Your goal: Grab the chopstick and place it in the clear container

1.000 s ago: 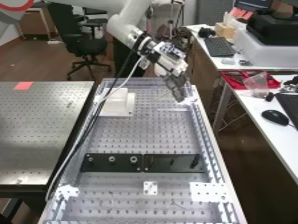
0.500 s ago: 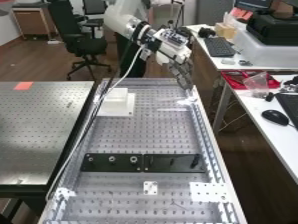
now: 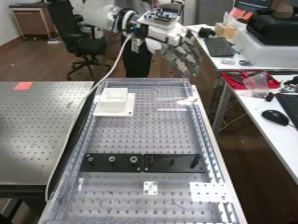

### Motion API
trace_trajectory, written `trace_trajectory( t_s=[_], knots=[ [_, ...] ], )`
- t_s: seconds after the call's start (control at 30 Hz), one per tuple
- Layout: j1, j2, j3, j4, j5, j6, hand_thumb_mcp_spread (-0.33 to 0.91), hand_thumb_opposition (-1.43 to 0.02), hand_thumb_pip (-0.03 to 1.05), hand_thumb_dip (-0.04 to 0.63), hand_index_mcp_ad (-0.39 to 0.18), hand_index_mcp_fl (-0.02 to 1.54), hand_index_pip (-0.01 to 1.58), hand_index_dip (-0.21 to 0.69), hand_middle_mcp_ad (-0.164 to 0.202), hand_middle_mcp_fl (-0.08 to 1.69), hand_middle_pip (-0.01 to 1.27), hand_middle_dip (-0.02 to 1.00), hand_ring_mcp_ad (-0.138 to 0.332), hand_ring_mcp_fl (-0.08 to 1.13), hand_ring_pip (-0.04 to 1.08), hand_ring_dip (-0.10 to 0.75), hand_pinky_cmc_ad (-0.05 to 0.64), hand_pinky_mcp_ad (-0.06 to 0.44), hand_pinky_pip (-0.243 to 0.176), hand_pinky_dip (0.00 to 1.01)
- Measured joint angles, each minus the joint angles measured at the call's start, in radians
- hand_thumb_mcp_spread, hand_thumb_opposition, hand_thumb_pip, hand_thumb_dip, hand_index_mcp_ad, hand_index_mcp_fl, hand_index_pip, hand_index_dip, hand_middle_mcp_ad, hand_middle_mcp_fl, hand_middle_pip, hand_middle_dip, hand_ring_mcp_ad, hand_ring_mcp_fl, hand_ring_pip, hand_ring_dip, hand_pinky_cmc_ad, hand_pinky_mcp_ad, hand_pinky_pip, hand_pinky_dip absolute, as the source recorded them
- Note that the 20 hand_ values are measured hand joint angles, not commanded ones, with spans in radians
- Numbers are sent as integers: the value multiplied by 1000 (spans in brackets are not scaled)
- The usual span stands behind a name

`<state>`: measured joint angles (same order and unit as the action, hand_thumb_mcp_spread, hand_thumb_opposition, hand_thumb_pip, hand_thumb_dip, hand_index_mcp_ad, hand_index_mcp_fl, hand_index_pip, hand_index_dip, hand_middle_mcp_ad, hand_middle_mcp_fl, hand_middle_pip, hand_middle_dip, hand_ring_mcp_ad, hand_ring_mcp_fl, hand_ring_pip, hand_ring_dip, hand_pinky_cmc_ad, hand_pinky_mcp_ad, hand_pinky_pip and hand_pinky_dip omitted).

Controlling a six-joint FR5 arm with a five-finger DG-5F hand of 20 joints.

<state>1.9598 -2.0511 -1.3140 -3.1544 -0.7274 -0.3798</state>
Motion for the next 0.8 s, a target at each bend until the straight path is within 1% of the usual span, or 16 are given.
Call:
trace_trajectory(
  t_s=[0.03,0.07,0.1,0.13,0.17,0.2,0.27,0.3,0.33,0.37,0.4,0.43,0.5,0.6,0.67,0.8],
  knots=[
    [-17,21,-27,41,-33,-26,271,-759,731,241,-24,391,447,59,44,546,321,520,86,318,70,408,389,295,-106,567],
    [-26,30,-39,58,-51,-37,271,-761,731,241,-24,377,405,61,47,525,290,520,82,302,70,408,389,297,-106,567],
    [-44,44,-58,86,-90,-55,272,-759,721,244,-24,332,323,61,58,456,239,520,101,265,73,408,393,293,-106,583],
    [-60,53,-71,103,-128,-70,251,-744,675,225,-37,307,262,63,52,428,208,520,98,253,70,408,391,295,-103,595],
    [-70,58,-78,113,-152,-79,229,-745,651,208,-26,304,229,89,59,410,188,520,113,232,70,408,391,297,-106,604],
    [-92,65,-93,135,-200,-102,209,-726,637,204,-35,304,209,108,56,396,176,520,113,220,70,408,391,297,-103,613],
    [-115,74,-112,164,-250,-131,182,-709,627,169,-24,239,166,124,63,344,155,520,129,150,73,408,393,295,-91,634],
    [-130,80,-125,185,-283,-150,164,-698,613,148,-28,206,150,127,72,305,141,518,126,131,70,408,391,297,-91,641],
    [-146,87,-140,209,-320,-173,147,-682,595,127,-31,188,138,138,75,297,138,520,131,117,73,408,393,312,-89,641],
    [-152,90,-145,218,-333,-183,141,-667,588,113,-37,173,136,152,75,284,138,520,131,120,73,408,391,311,-91,641],
    [-165,97,-158,237,-363,-208,126,-651,588,113,-40,152,120,155,72,230,138,520,131,105,73,408,393,325,-91,637],
    [-177,102,-170,257,-389,-232,127,-648,586,86,-52,140,120,168,72,216,122,504,129,84,70,393,393,325,-75,637],
    [-194,109,-183,281,-422,-262,96,-635,586,51,-54,115,113,185,73,220,126,489,134,86,68,377,393,330,-58,607],
    [-222,117,-197,319,-466,-291,79,-621,586,35,-54,73,101,202,77,119,126,473,129,37,66,358,391,342,-42,572],
    [-235,117,-199,333,-489,-306,82,-621,586,23,-72,70,101,202,66,82,122,461,127,33,80,358,393,347,-42,545],
    [-253,108,-190,345,-491,-318,63,-621,609,23,-68,73,105,216,75,87,126,440,131,19,93,351,393,346,-42,468]
  ],
)
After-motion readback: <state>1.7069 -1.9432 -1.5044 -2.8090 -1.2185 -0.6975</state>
